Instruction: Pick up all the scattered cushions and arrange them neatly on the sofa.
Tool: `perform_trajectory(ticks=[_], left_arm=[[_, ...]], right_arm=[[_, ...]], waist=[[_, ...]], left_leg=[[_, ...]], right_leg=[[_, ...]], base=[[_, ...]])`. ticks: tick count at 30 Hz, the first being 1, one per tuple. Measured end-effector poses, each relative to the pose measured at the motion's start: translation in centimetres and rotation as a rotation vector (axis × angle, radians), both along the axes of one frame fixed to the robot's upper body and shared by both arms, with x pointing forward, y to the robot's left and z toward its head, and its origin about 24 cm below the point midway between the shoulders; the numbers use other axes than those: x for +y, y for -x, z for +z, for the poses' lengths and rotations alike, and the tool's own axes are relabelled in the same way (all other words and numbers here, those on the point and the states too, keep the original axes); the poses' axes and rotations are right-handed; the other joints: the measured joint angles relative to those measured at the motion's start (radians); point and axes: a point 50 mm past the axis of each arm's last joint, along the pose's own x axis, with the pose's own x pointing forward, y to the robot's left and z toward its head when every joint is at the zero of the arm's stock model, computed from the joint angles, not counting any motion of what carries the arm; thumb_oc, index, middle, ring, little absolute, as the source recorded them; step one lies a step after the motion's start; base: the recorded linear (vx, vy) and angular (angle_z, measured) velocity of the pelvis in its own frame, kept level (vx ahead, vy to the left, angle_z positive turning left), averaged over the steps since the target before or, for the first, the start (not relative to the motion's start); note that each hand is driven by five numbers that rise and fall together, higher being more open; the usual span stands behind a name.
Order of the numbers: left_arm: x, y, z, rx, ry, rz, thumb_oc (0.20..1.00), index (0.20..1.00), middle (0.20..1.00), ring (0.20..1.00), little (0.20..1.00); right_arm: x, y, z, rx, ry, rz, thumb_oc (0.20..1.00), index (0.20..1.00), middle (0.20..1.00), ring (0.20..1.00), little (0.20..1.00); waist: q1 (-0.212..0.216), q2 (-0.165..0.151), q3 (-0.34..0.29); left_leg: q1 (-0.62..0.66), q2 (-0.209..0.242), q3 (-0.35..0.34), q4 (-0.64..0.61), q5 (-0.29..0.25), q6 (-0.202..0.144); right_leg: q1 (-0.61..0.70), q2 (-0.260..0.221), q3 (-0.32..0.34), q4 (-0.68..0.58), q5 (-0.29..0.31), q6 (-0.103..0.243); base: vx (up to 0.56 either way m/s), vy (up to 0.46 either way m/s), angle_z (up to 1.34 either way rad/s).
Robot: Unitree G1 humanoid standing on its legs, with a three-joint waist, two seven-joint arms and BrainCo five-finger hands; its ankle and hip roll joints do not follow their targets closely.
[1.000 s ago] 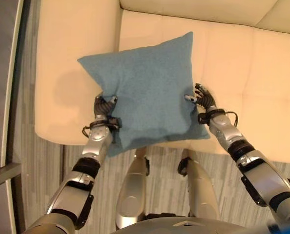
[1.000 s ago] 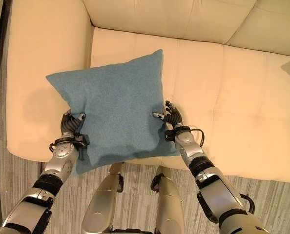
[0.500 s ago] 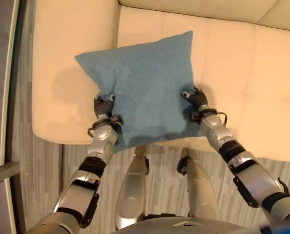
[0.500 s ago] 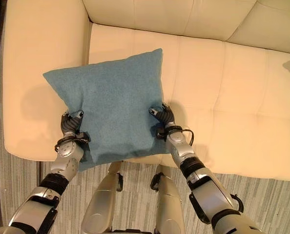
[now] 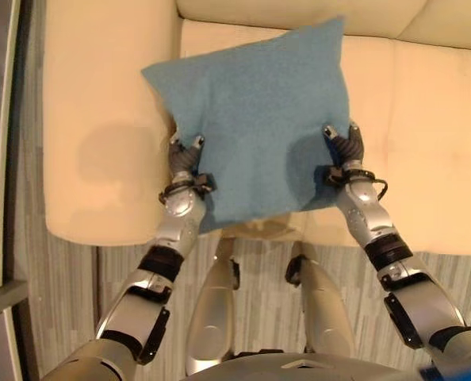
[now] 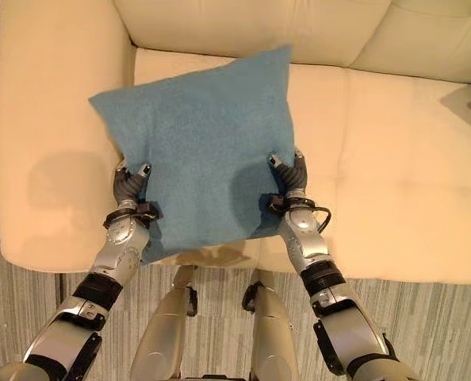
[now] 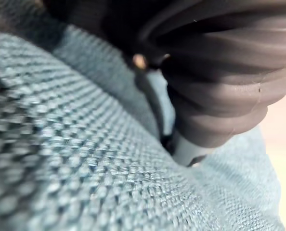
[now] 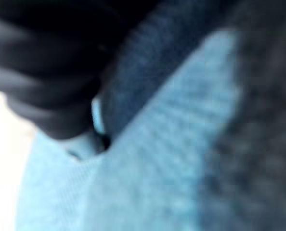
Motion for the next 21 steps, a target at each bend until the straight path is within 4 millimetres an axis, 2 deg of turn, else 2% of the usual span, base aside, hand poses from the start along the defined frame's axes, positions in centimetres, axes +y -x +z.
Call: perform_trajectory(ticks=[4, 5, 9, 15, 19, 20, 21], left_arm=[[-0.6, -0.7, 1.9, -0.055, -0.025, -0.012, 0.2, 0.2, 0.2, 0.2, 0.2], [-1.1, -0.9, 2.5, -0.074, -0.032, -0.027, 0.2, 0.2, 0.2, 0.2, 0.2], [-1.3, -1.2, 3.6, -0.107, -0.083, -0.029, 0.2, 0.2, 0.2, 0.2, 0.2], [-1.5, -1.5, 4.5, -0.117, -0.132, -0.033, 0.2, 0.2, 0.2, 0.2, 0.2], [-1.3, -2.3, 6.9, -0.169, -0.218, -0.023, 0.2, 0.2, 0.2, 0.2, 0.2], [-1.2, -2.7, 8.3, -0.2, -0.242, -0.015, 0.2, 0.2, 0.2, 0.2, 0.2], [-0.8, -3.1, 11.4, -0.275, -0.279, 0.02, 0.2, 0.2, 0.2, 0.2, 0.2]], right_arm=[[-0.6, 0.0, 1.1, -0.051, 0.045, -0.05, 0.2, 0.2, 0.2, 0.2, 0.2], [-1.3, 0.0, 1.4, -0.064, 0.083, -0.084, 0.2, 0.2, 0.2, 0.2, 0.2], [-2.1, -0.2, 2.8, -0.115, 0.211, -0.119, 0.2, 0.2, 0.2, 0.2, 0.2], [-2.6, -1.1, 4.1, -0.114, 0.262, -0.175, 0.2, 0.2, 0.2, 0.2, 0.2], [-3.2, -2.3, 6.6, -0.145, 0.307, -0.217, 0.2, 0.2, 0.2, 0.2, 0.2], [-3.1, -2.6, 8.3, -0.182, 0.329, -0.224, 0.2, 0.2, 0.2, 0.2, 0.2], [-2.8, -2.9, 11.5, -0.264, 0.341, -0.241, 0.2, 0.2, 0.2, 0.2, 0.2]], waist=[[-0.021, 0.0, 0.0], [-0.024, 0.0, 0.0], [-0.029, 0.001, 0.001], [-0.049, 0.004, 0.002], [-0.042, 0.016, 0.003], [-0.042, 0.022, 0.001], [-0.041, 0.027, 0.001]], left_leg=[[0.003, 0.004, 0.004, 0.004, 0.0, 0.0], [0.004, 0.004, 0.008, 0.007, -0.001, 0.0], [-0.022, 0.005, 0.031, 0.017, -0.003, -0.002], [-0.075, 0.007, 0.04, 0.034, -0.003, -0.002], [-0.106, 0.013, 0.04, 0.038, -0.005, 0.002], [-0.128, 0.013, 0.037, 0.047, -0.003, 0.0], [-0.165, 0.014, 0.029, 0.051, -0.001, -0.002]], right_leg=[[0.001, 0.002, 0.005, 0.0, 0.002, -0.003], [-0.001, 0.004, 0.01, 0.0, 0.003, -0.004], [-0.041, 0.006, 0.032, 0.007, 0.008, -0.006], [-0.096, 0.001, 0.041, 0.024, 0.012, -0.008], [-0.126, 0.005, 0.044, 0.026, 0.013, -0.01], [-0.143, 0.005, 0.042, 0.028, 0.019, -0.017], [-0.177, 0.007, 0.04, 0.029, 0.021, -0.022]], base=[[0.01, -0.014, -0.07], [0.02, -0.013, -0.07], [0.03, -0.014, -0.14], [0.07, -0.02, -0.05], [0.05, -0.029, 0.0], [0.05, -0.026, 0.05], [0.14, -0.036, 0.07]])
